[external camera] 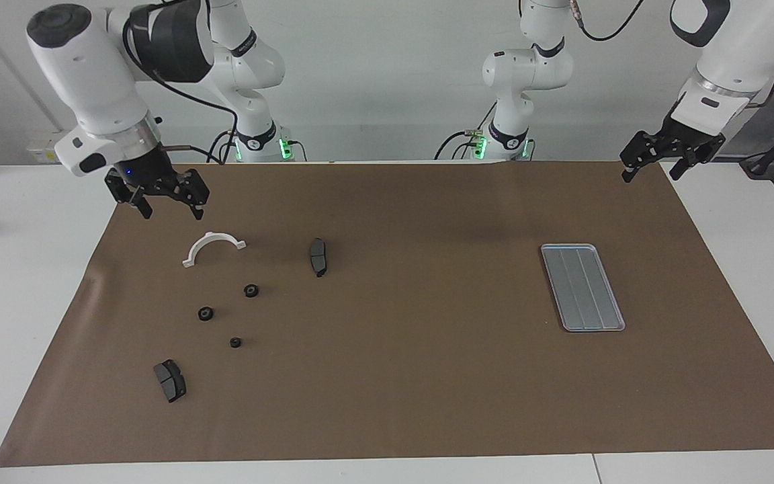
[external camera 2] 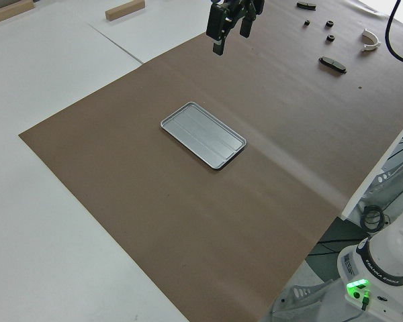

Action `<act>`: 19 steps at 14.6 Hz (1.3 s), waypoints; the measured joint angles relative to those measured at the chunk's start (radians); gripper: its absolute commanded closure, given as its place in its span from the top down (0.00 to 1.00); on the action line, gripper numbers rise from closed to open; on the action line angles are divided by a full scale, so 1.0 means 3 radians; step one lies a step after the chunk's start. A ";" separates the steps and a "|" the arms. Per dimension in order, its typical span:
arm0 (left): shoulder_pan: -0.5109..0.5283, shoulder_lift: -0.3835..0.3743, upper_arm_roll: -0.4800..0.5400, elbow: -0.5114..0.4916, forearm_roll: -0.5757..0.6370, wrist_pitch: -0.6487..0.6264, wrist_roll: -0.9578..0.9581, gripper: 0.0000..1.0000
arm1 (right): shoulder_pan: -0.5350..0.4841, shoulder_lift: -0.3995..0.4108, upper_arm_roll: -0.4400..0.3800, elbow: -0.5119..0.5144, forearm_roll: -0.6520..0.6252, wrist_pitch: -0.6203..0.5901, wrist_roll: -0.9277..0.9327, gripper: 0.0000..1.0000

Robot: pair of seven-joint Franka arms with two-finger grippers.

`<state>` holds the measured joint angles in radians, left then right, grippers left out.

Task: Pick bearing gear from pile to tray
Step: 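Reach the right gripper down and grasp a small black bearing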

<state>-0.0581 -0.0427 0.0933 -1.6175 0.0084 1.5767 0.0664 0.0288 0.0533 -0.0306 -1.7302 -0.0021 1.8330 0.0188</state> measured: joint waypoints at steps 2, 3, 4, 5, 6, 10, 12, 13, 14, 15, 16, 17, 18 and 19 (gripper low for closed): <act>0.0000 0.0000 0.0000 0.0000 0.0000 0.0000 0.0000 1.00 | -0.0035 0.0178 -0.0002 -0.0241 0.0000 0.0475 -0.0233 1.00; 0.0000 0.0000 0.0000 0.0000 0.0000 0.0000 0.0000 1.00 | -0.0069 0.0289 -0.0003 -0.0350 0.0000 0.0699 -0.0319 1.00; 0.0000 0.0000 0.0000 0.0000 0.0000 0.0000 0.0000 1.00 | -0.0106 0.0411 -0.0004 -0.0443 0.0008 0.0906 -0.0422 1.00; 0.0000 0.0000 0.0000 0.0000 0.0000 0.0000 0.0000 1.00 | -0.0135 0.0518 -0.0006 -0.0517 0.0030 0.1088 -0.0531 1.00; 0.0000 0.0000 0.0000 0.0000 0.0000 0.0000 0.0000 1.00 | -0.0155 0.0598 -0.0007 -0.0583 0.0054 0.1255 -0.0657 1.00; 0.0000 0.0000 0.0000 0.0000 0.0000 0.0000 0.0000 1.00 | -0.0206 0.0770 -0.0009 -0.0765 0.0076 0.1672 -0.1136 1.00; 0.0000 0.0000 0.0000 0.0000 0.0000 0.0000 0.0000 1.00 | -0.0219 0.0860 -0.0009 -0.0810 0.0076 0.1814 -0.1179 1.00; 0.0000 0.0000 0.0000 0.0000 0.0000 0.0000 0.0000 1.00 | -0.0219 0.0920 -0.0009 -0.0819 0.0076 0.1869 -0.1186 1.00; 0.0000 0.0000 0.0000 0.0000 0.0000 0.0000 0.0000 1.00 | -0.0218 0.0984 -0.0006 -0.0822 0.0076 0.1920 -0.1186 1.00; 0.0000 0.0000 0.0000 0.0000 0.0000 0.0000 0.0000 1.00 | -0.0214 0.1030 -0.0001 -0.0822 0.0076 0.1947 -0.1186 1.00; 0.0000 0.0000 0.0000 0.0000 0.0000 0.0000 0.0000 1.00 | -0.0209 0.1056 0.0002 -0.0822 0.0076 0.1949 -0.1186 1.00; 0.0000 0.0000 0.0000 0.0000 0.0000 0.0000 0.0000 1.00 | -0.0206 0.1065 0.0005 -0.0822 0.0076 0.1949 -0.1186 1.00; 0.0000 0.0000 0.0000 0.0000 0.0000 0.0000 0.0000 1.00 | -0.0206 0.1065 0.0008 -0.0822 0.0076 0.1949 -0.1186 0.90; 0.0000 0.0000 0.0000 0.0000 0.0000 0.0000 0.0000 1.00 | -0.0206 0.1066 0.0009 -0.0821 0.0076 0.1949 -0.1186 0.74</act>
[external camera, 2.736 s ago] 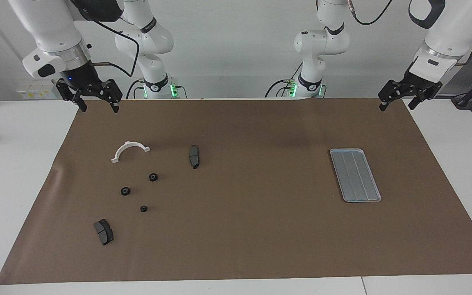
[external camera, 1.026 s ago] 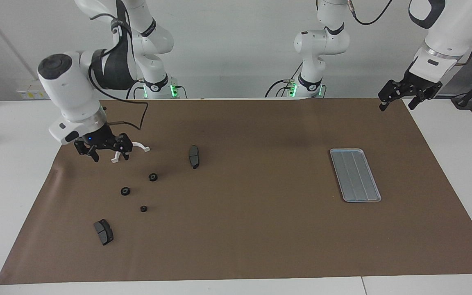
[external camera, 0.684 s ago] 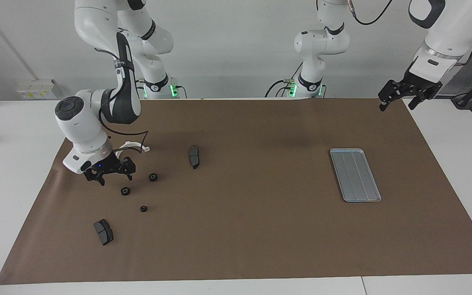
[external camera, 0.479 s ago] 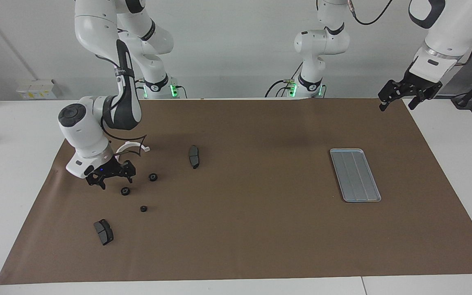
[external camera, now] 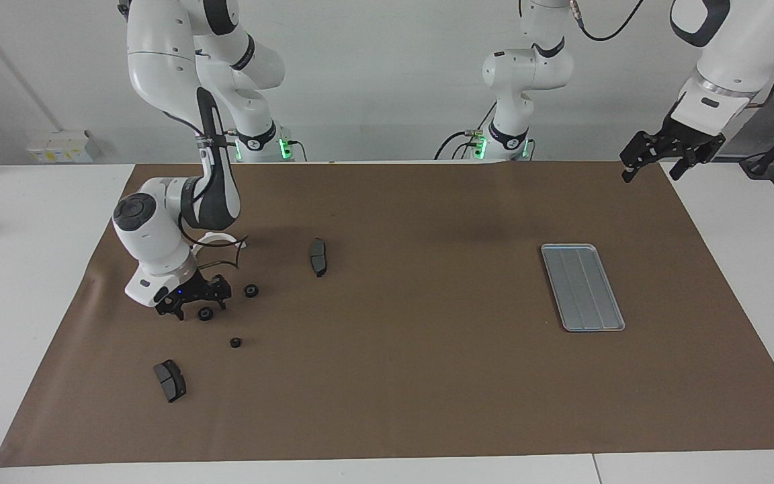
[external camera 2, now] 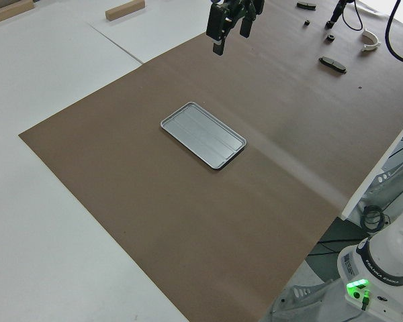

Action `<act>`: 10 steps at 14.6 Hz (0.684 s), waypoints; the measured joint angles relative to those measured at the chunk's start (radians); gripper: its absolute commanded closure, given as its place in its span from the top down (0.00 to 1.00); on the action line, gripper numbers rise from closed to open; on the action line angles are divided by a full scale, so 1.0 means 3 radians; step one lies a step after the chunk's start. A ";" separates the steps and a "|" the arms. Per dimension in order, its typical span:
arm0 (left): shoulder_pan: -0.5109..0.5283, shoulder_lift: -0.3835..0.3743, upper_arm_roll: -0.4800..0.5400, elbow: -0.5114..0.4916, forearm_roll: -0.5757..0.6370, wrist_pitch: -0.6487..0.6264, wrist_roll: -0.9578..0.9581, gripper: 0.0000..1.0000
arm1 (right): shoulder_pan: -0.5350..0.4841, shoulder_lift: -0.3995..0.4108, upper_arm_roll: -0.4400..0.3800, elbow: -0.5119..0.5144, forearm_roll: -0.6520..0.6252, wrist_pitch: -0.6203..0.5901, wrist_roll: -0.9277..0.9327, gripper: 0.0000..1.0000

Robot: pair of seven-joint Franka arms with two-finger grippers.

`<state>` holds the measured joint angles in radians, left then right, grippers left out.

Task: Pick bearing gear from pile to tray
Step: 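Reach the right gripper down and grasp a small black bearing, then carry the bearing toward mid-table with the right gripper while the left gripper approaches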

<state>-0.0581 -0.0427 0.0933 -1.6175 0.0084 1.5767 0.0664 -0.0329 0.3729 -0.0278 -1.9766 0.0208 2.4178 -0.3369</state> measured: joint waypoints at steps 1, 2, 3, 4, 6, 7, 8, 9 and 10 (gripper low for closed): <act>0.0000 0.0000 0.0000 0.0000 0.0000 0.0000 0.0000 1.00 | 0.0001 0.0000 0.0002 0.0000 0.0000 0.0000 0.0000 0.58; 0.0000 0.0000 0.0000 0.0000 0.0000 0.0000 0.0000 1.00 | 0.0004 0.0000 0.0005 0.0000 0.0000 0.0000 0.0000 0.49; 0.0000 0.0000 0.0000 0.0000 0.0000 0.0000 0.0000 1.00 | 0.0008 0.0000 0.0009 0.0000 0.0000 0.0000 0.0000 0.47; 0.0000 0.0000 0.0000 0.0000 0.0000 0.0000 0.0000 1.00 | 0.0014 -0.0002 0.0012 0.0002 0.0001 0.0007 0.0000 0.42; 0.0000 0.0000 0.0000 0.0000 0.0000 0.0000 0.0000 1.00 | 0.0030 -0.0008 0.0015 0.0004 0.0005 0.0036 0.0000 0.04; 0.0000 0.0000 0.0000 0.0000 0.0000 0.0000 0.0000 1.00 | 0.0038 -0.0007 0.0015 0.0003 0.0005 0.0050 0.0000 0.00; 0.0000 0.0000 0.0000 0.0000 0.0000 0.0000 0.0000 1.00 | 0.0041 -0.0008 0.0014 0.0004 0.0006 0.0053 0.0001 0.00; 0.0000 0.0000 0.0000 0.0000 0.0000 0.0000 0.0000 1.00 | 0.0041 -0.0008 0.0014 0.0003 0.0007 0.0053 0.0001 0.00; 0.0000 0.0000 0.0000 0.0000 0.0000 0.0000 0.0000 1.00 | 0.0041 -0.0008 0.0014 0.0004 0.0007 0.0053 0.0001 0.00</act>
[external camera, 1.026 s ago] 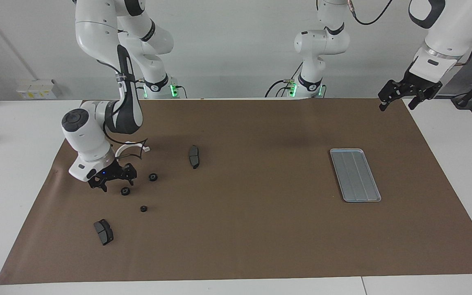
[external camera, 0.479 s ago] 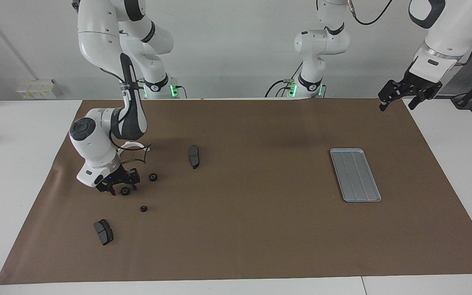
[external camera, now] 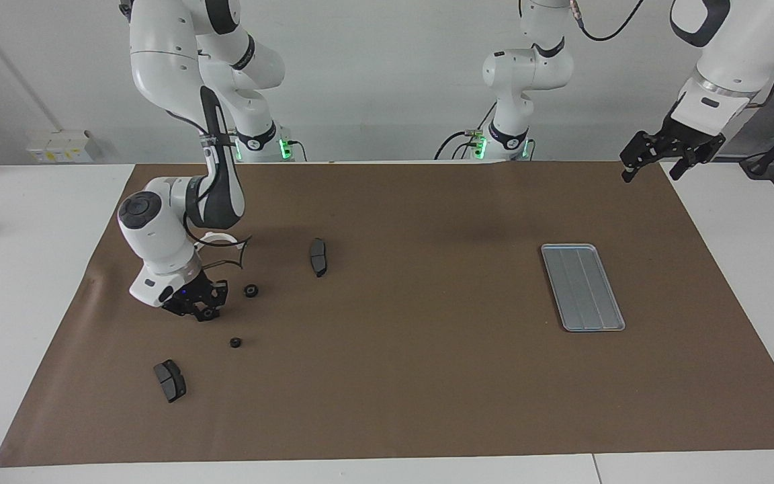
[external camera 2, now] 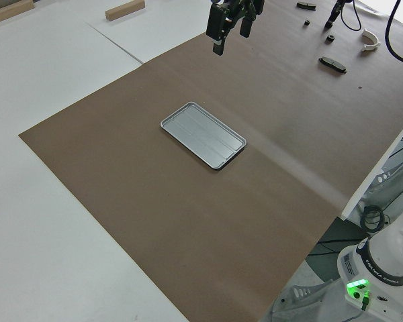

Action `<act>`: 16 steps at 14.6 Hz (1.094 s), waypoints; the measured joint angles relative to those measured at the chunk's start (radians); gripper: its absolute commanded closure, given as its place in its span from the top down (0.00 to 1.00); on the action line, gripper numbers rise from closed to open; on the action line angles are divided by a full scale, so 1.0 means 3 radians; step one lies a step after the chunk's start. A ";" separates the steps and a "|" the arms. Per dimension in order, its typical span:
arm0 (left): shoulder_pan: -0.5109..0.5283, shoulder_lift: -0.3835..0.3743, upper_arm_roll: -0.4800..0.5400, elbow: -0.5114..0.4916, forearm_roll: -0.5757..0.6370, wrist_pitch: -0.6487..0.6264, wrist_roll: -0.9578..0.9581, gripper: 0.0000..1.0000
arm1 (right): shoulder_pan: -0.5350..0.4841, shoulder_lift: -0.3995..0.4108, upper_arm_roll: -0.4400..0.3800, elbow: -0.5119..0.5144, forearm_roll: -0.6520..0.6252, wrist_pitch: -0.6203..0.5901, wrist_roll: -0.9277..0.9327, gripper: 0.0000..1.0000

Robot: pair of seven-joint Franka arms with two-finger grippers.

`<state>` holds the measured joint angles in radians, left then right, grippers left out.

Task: Pick bearing gear from pile to tray
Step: 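Carry the bearing toward mid-table with the right gripper while the left gripper approaches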

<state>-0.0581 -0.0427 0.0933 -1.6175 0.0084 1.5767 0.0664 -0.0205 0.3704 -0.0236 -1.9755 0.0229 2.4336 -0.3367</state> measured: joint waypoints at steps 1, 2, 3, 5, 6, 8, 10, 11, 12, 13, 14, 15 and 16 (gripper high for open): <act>0.0000 0.0000 0.0000 0.0000 0.0000 0.0000 0.0000 1.00 | 0.0000 -0.0001 0.0000 0.0003 0.0001 0.0000 0.0001 0.00; 0.0000 0.0000 0.0000 0.0000 0.0000 0.0000 0.0000 1.00 | 0.0002 -0.0010 0.0002 0.0017 0.0004 -0.0020 0.0025 0.00; 0.0000 0.0000 0.0000 0.0000 0.0000 0.0000 0.0000 1.00 | 0.0014 -0.0036 0.0014 0.0059 0.0008 -0.0109 0.0109 0.00; 0.0000 0.0000 0.0000 0.0000 0.0000 0.0000 0.0000 1.00 | 0.0118 -0.0144 0.0048 0.0244 0.0011 -0.0467 0.0458 0.00; 0.0000 0.0000 0.0000 0.0000 0.0000 0.0000 0.0000 1.00 | 0.0223 -0.0213 0.0057 0.0363 0.0012 -0.0664 0.0683 0.00; 0.0000 0.0000 0.0000 0.0000 0.0000 0.0000 0.0000 1.00 | 0.0499 -0.0318 0.0067 0.0562 0.0014 -0.0909 0.1180 0.00; 0.0000 0.0000 0.0000 0.0000 0.0000 0.0000 0.0000 1.00 | 0.0837 -0.0338 0.0076 0.0661 0.0012 -0.0921 0.1761 0.00; 0.0000 0.0000 0.0000 0.0000 0.0000 0.0000 0.0000 1.00 | 0.1008 -0.0330 0.0080 0.0685 0.0010 -0.0909 0.2045 0.00; 0.0000 0.0000 0.0000 0.0000 0.0000 0.0000 0.0000 1.00 | 0.1168 -0.0311 0.0083 0.0711 0.0009 -0.0887 0.2288 0.00; 0.0000 0.0000 0.0000 0.0000 0.0000 0.0000 0.0000 1.00 | 0.1326 -0.0266 0.0085 0.0751 0.0009 -0.0833 0.2508 0.00; 0.0000 0.0000 0.0000 0.0000 0.0000 0.0000 0.0000 1.00 | 0.1460 -0.0196 0.0085 0.0808 0.0008 -0.0775 0.2700 0.00; 0.0000 0.0000 0.0000 0.0000 0.0000 0.0000 0.0000 1.00 | 0.1577 -0.0101 0.0085 0.0891 0.0008 -0.0739 0.2886 0.00; 0.0000 0.0000 0.0000 0.0000 0.0000 0.0000 0.0000 1.00 | 0.1678 0.0010 0.0084 0.0986 0.0007 -0.0728 0.3053 0.00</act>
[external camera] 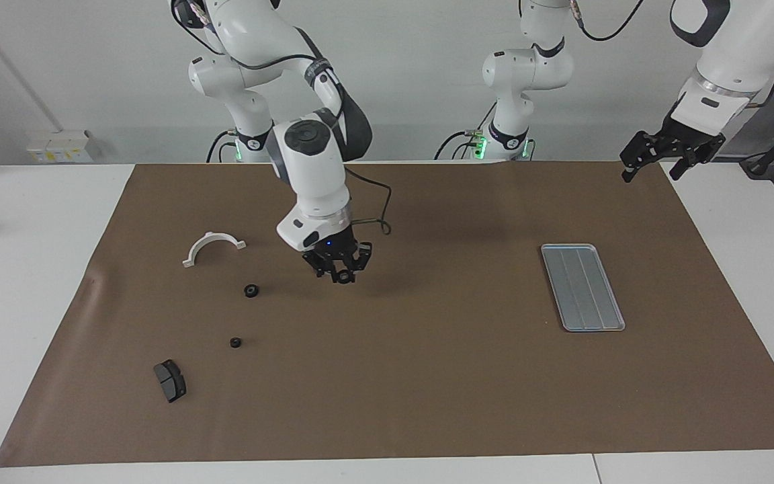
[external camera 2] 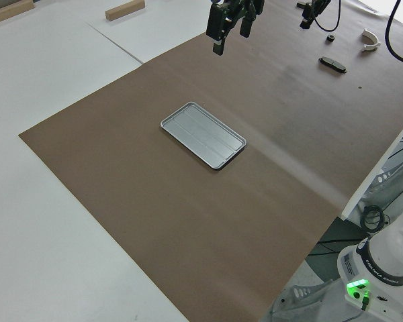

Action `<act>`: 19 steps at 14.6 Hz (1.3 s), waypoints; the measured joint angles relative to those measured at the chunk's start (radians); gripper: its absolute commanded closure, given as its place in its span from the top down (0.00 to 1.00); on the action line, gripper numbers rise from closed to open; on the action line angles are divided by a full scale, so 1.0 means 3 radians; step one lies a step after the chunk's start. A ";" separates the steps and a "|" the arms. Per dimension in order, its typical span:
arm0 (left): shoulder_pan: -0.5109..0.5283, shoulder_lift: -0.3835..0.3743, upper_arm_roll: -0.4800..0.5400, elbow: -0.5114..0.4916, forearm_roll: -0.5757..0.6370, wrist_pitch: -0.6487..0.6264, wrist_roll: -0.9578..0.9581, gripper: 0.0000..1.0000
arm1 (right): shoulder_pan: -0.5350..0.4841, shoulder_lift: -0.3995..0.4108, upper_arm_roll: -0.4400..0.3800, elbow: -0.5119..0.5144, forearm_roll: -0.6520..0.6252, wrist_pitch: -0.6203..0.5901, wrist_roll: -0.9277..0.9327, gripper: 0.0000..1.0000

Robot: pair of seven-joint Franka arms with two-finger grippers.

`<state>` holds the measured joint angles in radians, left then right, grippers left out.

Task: Pick bearing gear from pile to tray
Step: 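Carry the bearing toward mid-table with the right gripper while the left gripper approaches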

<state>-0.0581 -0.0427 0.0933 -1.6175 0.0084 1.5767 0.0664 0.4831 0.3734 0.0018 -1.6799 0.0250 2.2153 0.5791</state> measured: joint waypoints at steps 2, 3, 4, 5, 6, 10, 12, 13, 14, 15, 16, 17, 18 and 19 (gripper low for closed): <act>0.0000 0.0000 0.0000 0.0000 0.0000 0.0000 0.0000 1.00 | 0.0236 0.0294 -0.0001 0.0218 -0.0120 0.0005 0.0398 0.00; 0.0000 0.0000 0.0000 0.0000 0.0000 0.0000 0.0000 1.00 | 0.0345 0.0454 -0.0001 0.0329 -0.0237 0.0014 0.0638 0.00; 0.0000 0.0000 0.0000 0.0000 0.0000 0.0000 0.0000 1.00 | 0.0433 0.0602 -0.0001 0.0425 -0.0322 0.0033 0.0829 0.00; 0.0000 0.0000 0.0000 0.0000 0.0000 0.0000 0.0000 1.00 | 0.0487 0.0707 -0.0003 0.0487 -0.0349 0.0073 0.0919 0.02; 0.0000 0.0000 0.0000 0.0000 0.0000 0.0000 0.0000 1.00 | 0.0516 0.0775 -0.0004 0.0527 -0.0354 0.0127 0.0954 0.10; 0.0000 0.0000 -0.0001 0.0000 0.0000 0.0000 0.0000 1.00 | 0.0516 0.0818 -0.0026 0.0559 -0.0354 0.0215 0.0962 1.00; -0.0006 0.0000 -0.0010 -0.0001 0.0000 0.0000 0.0000 1.00 | 0.0516 0.0818 -0.0029 0.0558 -0.0356 0.0215 0.0962 1.00; -0.0013 0.0000 -0.0029 -0.0005 0.0000 0.0000 0.0000 1.00 | 0.0516 0.0817 -0.0032 0.0559 -0.0374 0.0215 0.0962 1.00; -0.0029 0.0000 -0.0052 -0.0008 0.0000 0.0000 0.0000 1.00 | 0.0513 0.0813 -0.0041 0.0562 -0.0418 0.0215 0.0962 1.00; -0.0073 0.0000 -0.0069 -0.0011 0.0000 0.0000 0.0000 1.00 | 0.0497 0.0795 -0.0063 0.0569 -0.0446 0.0214 0.0963 1.00; -0.0142 0.0001 -0.0082 -0.0016 0.0000 0.0003 0.0000 1.00 | 0.0455 0.0753 -0.0094 0.0575 -0.0458 0.0206 0.0963 1.00; -0.0239 0.0003 -0.0091 -0.0024 0.0000 0.0008 -0.0014 1.00 | 0.0365 0.0684 -0.0113 0.0574 -0.0472 0.0184 0.0936 1.00; -0.0353 0.0008 -0.0097 -0.0045 -0.0001 0.0040 -0.0095 1.00 | 0.0239 0.0593 -0.0121 0.0566 -0.0481 0.0144 0.0827 1.00; -0.0470 0.0017 -0.0104 -0.0081 -0.0001 0.0122 -0.0213 1.00 | 0.0094 0.0488 -0.0122 0.0536 -0.0482 0.0095 0.0627 1.00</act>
<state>-0.1991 -0.0375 0.0620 -1.6418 0.0082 1.6132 0.0026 0.5112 0.5198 -0.0348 -1.5192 -0.1195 2.2438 0.7671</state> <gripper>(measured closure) 0.000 0.000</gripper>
